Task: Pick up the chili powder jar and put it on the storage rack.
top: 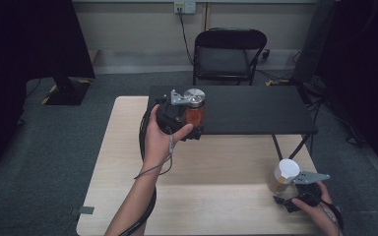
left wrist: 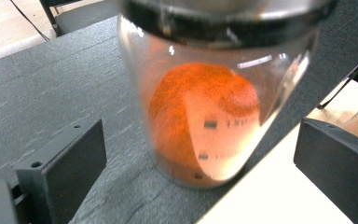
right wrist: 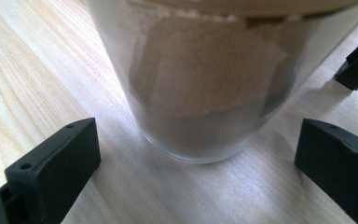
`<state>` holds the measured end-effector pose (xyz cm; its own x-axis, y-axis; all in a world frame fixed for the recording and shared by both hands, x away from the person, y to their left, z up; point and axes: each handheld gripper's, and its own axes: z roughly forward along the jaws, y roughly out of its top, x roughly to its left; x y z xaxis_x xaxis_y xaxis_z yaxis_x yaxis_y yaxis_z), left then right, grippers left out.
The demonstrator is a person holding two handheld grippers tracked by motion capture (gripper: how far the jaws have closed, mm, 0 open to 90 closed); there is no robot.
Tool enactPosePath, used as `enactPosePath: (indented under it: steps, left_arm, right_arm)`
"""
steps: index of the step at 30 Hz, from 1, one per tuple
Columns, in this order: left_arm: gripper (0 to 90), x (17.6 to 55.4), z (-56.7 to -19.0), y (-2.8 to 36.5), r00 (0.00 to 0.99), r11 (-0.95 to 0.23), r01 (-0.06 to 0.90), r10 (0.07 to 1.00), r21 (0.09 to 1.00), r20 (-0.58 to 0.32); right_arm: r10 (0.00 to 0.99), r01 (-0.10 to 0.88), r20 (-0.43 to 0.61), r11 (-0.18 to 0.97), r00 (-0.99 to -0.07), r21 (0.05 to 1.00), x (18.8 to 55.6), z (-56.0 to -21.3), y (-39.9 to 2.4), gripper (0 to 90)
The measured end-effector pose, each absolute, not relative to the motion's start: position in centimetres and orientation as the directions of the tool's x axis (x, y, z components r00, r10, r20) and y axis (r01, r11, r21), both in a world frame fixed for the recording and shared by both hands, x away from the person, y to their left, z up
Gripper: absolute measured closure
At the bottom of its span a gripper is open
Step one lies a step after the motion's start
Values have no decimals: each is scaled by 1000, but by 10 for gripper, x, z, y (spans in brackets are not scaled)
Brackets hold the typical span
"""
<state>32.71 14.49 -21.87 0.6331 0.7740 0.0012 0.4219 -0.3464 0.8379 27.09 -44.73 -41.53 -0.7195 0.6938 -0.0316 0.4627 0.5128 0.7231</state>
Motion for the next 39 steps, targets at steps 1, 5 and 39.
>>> enactPosePath:
  steps: [1, 5, 39]
  left_arm:
    - [23, 326, -219, 146, 636, -347, 421, 772, 838, 0]
    - [29, 324, -220, 148, 644, -358, 424, 765, 832, 1]
    - [38, 288, -247, 169, 716, -363, 355, 698, 861, -1]
  right_arm:
    - [693, 462, -32, 513, -720, 723, 271, -415, -447, 0]
    - [693, 462, -32, 514, -720, 723, 271, -415, -447, 0]
    - [695, 463, -33, 513, -719, 723, 270, -415, -447, 0]
